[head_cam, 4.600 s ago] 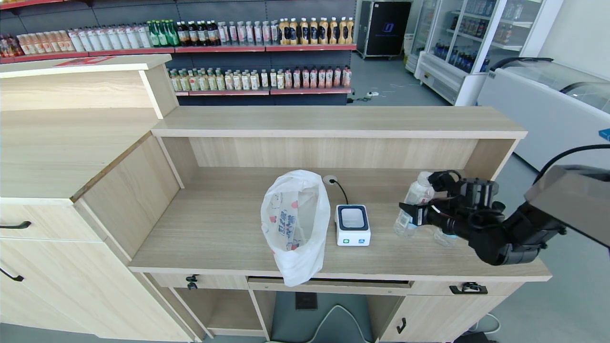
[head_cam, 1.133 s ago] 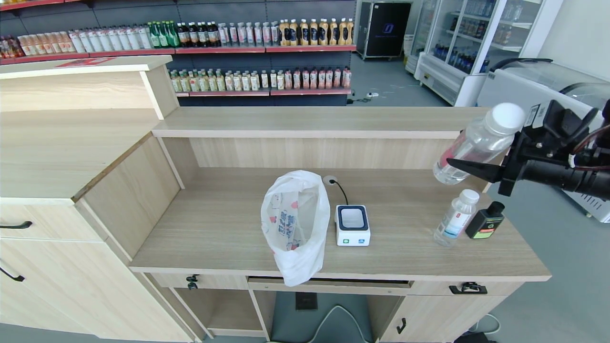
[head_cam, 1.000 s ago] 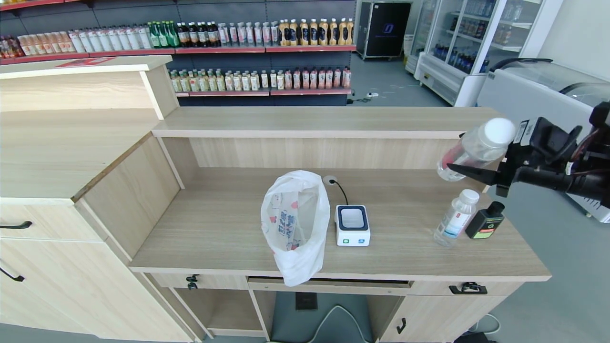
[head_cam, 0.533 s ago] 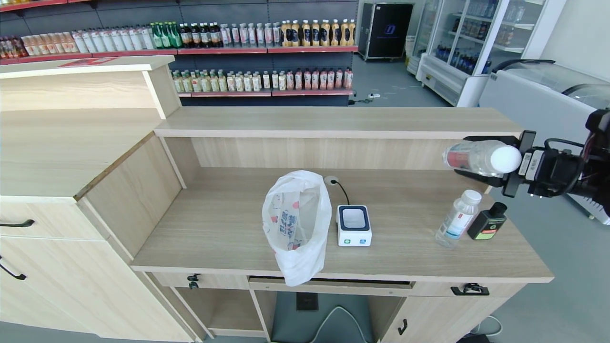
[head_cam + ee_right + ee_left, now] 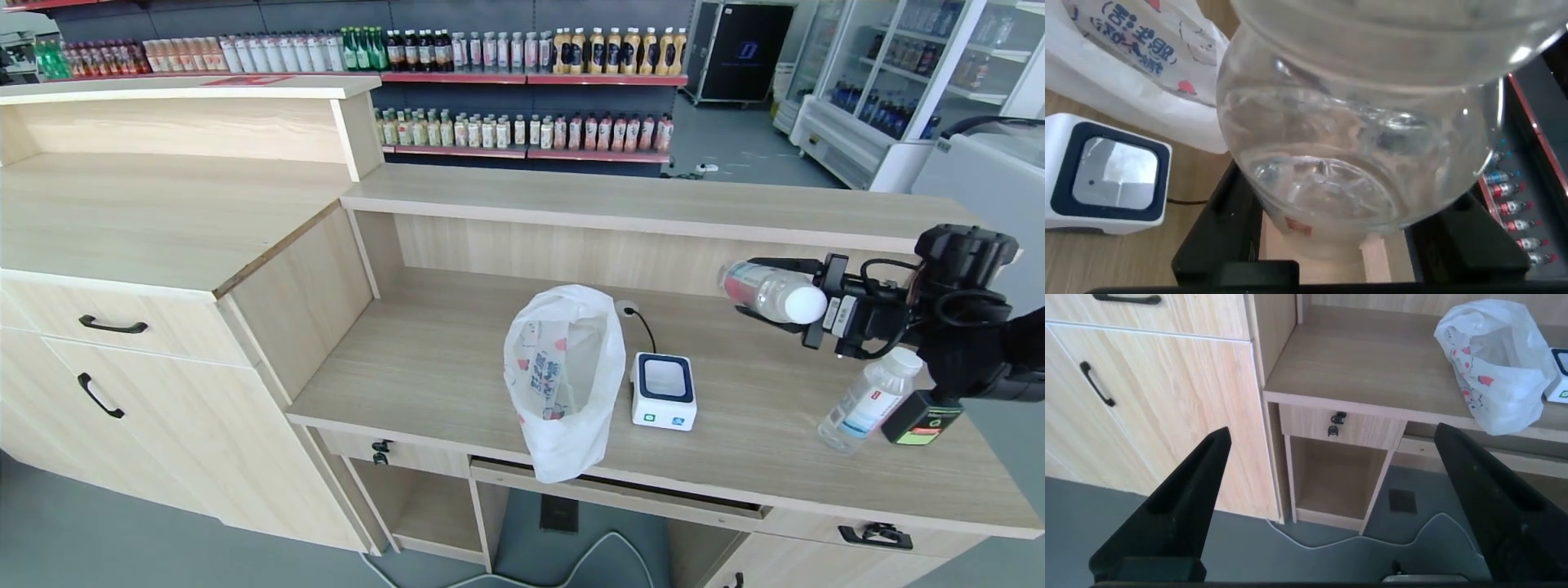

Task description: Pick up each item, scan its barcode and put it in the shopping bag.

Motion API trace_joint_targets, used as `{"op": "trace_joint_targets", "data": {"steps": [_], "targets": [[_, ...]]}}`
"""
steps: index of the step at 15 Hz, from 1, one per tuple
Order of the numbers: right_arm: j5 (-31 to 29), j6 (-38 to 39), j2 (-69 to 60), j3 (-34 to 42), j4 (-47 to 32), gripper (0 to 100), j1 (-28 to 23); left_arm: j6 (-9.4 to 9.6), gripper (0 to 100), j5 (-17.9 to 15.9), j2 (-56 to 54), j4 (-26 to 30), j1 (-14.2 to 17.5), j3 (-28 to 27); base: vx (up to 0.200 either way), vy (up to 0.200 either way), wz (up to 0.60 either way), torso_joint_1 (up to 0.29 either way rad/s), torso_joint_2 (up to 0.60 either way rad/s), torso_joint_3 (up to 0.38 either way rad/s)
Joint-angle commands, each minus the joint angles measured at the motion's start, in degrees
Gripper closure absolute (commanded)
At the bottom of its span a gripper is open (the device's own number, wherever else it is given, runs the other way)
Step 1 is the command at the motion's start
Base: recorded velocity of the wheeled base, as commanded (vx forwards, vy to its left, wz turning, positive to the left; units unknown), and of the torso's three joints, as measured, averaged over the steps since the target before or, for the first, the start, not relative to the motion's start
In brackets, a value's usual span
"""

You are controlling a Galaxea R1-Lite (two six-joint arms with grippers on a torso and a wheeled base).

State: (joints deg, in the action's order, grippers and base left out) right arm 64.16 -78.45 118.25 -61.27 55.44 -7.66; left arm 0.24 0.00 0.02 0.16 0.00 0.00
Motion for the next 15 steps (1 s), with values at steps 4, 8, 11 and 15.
{"op": "trace_joint_targets", "data": {"steps": [4, 8, 11, 15], "targets": [[1.41, -0.04, 11.13, -0.87, 6.70, 100, 2.03, 0.02, 0, 0.00, -0.02, 0.02, 0.00, 0.00, 0.000, 0.000, 0.00, 0.000, 0.00, 0.000], [1.41, -0.39, 14.64, -1.04, 11.27, 100, 3.96, 0.02, 0, 0.00, -0.02, 0.02, 0.00, 0.00, 0.000, 0.000, 0.00, 0.000, 0.00, 0.000], [1.32, -2.50, 16.93, -1.31, 11.71, 100, 4.32, 0.02, 0, 0.00, -0.02, 0.02, 0.00, 0.00, 0.000, 0.000, 0.00, 0.000, 0.00, 0.000], [1.32, -5.84, 17.54, -0.17, 11.09, 100, 4.23, 0.02, 0, 0.00, -0.02, 0.02, 0.00, 0.00, 0.000, 0.000, 0.00, 0.000, 0.00, 0.000]]}}
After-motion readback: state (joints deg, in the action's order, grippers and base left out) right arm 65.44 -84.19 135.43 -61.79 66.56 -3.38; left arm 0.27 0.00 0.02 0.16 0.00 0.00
